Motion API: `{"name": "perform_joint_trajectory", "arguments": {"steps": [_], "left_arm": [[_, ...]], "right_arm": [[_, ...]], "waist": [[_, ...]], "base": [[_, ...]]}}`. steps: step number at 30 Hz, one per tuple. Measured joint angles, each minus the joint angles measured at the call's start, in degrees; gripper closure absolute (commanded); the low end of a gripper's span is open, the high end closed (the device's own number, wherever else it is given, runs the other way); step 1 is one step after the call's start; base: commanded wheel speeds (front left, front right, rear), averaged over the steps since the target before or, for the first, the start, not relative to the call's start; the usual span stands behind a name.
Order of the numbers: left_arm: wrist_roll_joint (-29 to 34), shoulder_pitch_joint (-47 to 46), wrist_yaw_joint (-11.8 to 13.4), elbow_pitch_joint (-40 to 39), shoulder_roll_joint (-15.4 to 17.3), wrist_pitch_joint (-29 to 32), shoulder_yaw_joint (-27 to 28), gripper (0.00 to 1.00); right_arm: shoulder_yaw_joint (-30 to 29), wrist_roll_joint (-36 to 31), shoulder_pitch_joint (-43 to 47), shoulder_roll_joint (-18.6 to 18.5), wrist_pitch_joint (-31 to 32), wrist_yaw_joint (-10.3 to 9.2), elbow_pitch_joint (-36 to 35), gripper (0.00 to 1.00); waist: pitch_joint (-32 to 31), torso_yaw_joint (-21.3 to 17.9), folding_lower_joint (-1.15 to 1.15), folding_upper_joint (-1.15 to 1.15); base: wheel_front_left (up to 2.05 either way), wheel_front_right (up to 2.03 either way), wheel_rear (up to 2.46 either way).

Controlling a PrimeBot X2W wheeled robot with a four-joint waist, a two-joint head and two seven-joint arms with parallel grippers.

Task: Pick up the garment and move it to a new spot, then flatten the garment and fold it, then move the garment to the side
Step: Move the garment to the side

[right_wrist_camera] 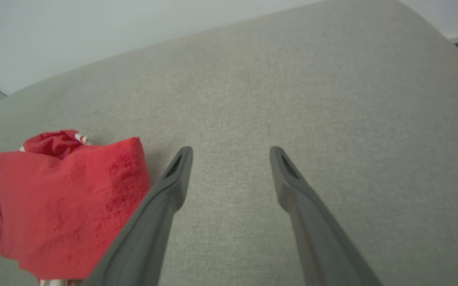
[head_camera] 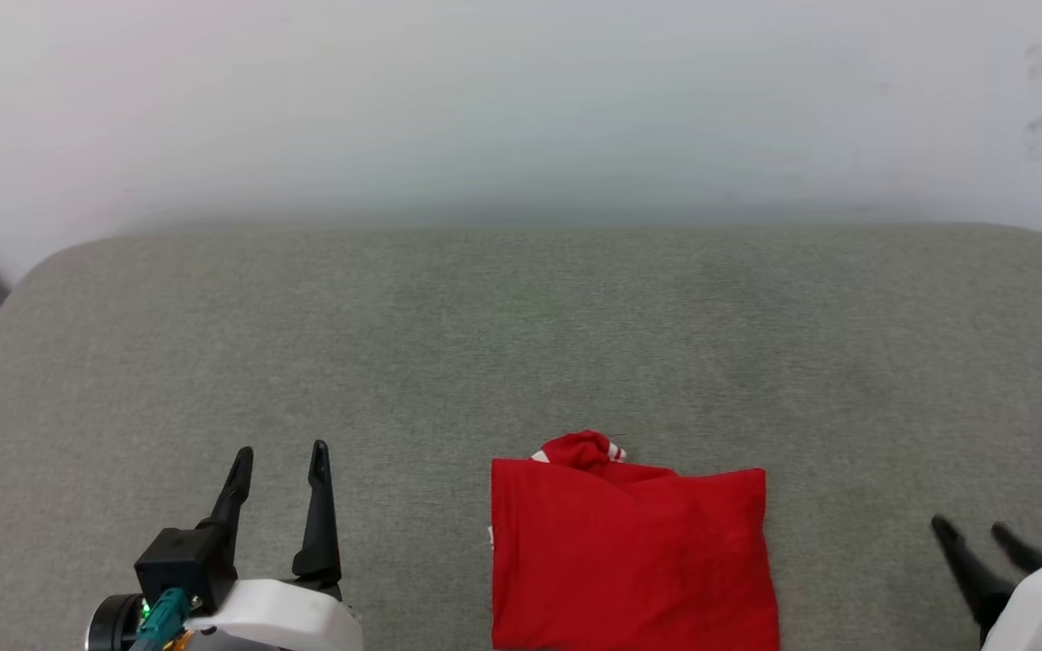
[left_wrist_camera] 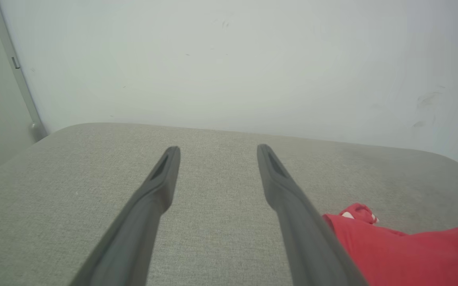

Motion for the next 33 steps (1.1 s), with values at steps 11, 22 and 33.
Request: {"name": "perform_joint_trajectory", "arguments": {"steps": [11,22,33], "left_arm": [[2.25,-2.64,-2.19,0.59,-2.76,-0.07,-0.21,0.0],[3.76,-6.25,-4.14,2.21,-4.17,-0.08,-0.35,0.0],[3.82,-5.64,-4.45,3.5,-4.42,-0.08,-0.15,0.0]], "right_arm": [[11.14,17.86,-5.19,-3.01,18.73,0.0,7.67,0.0],[19.31,27.37,-14.9,-5.17,14.07,0.09,21.25,0.0],[26.03,34.71,-17.72,-5.32,15.5,0.02,25.83,1.0]], "waist": [[3.5,5.05,0.0,0.0],[8.83,8.38,0.0,0.0],[7.03,7.23,0.0,0.0]], "base": [[0.0,0.0,0.0],[0.0,0.0,0.0],[0.0,0.0,0.0]]}}
